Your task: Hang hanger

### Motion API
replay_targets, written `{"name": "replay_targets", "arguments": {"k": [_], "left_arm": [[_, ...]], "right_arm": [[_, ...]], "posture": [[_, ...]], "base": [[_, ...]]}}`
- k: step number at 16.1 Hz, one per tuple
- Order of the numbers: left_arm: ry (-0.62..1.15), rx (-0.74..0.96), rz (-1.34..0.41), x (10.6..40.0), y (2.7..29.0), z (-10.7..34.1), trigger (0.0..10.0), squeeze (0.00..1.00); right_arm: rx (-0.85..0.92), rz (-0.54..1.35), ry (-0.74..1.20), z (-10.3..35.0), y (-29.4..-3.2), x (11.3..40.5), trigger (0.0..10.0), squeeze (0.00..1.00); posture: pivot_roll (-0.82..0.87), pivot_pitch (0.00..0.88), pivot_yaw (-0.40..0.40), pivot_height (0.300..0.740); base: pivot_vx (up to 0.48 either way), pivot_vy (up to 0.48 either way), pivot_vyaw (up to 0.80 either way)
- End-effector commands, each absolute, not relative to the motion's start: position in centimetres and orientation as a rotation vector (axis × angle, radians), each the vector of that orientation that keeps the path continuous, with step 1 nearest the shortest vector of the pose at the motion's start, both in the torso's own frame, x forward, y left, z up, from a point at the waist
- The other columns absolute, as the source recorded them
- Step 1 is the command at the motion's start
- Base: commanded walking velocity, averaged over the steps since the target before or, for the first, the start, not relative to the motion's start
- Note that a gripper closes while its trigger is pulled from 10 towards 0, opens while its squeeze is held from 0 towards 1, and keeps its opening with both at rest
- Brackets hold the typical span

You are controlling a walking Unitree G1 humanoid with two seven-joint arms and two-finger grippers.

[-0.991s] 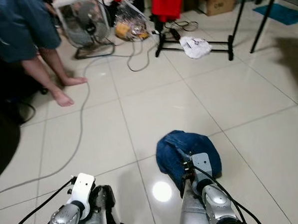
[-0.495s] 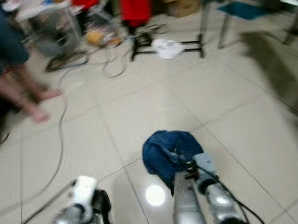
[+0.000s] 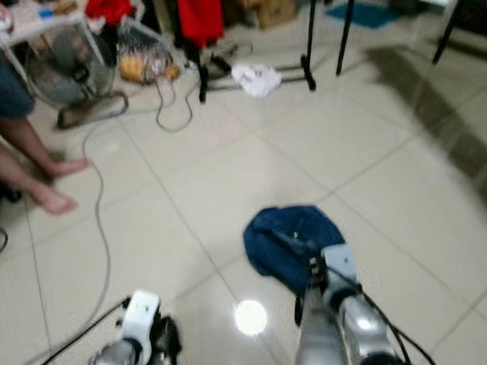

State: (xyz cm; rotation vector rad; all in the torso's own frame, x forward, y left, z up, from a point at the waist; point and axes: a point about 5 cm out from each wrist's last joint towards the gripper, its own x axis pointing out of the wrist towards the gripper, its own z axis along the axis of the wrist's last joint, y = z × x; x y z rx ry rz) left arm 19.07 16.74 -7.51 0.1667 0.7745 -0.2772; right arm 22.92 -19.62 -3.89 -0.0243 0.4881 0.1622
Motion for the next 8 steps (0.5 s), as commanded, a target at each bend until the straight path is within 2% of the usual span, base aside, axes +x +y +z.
{"name": "replay_targets", "arguments": {"k": [1, 8], "left_arm": [[0.827, 0.18, -0.27, 17.98, 17.4, -8.09, 10.0, 0.0], [0.831, 0.188, -0.269, 17.89, 17.48, -8.13, 10.0, 0.0]], "right_arm": [[-0.006, 0.173, 0.482, -3.85, -18.94, 23.15, 10.0, 0.0], [-0.014, 0.171, 0.482, -3.9, -19.0, 23.02, 10.0, 0.0]], "posture": [[-0.19, 0.025, 0.123, 0.543], [-0.19, 0.027, 0.123, 0.543]], "base": [[0.0, 0.0, 0.0], [0.0, 0.0, 0.0]]}}
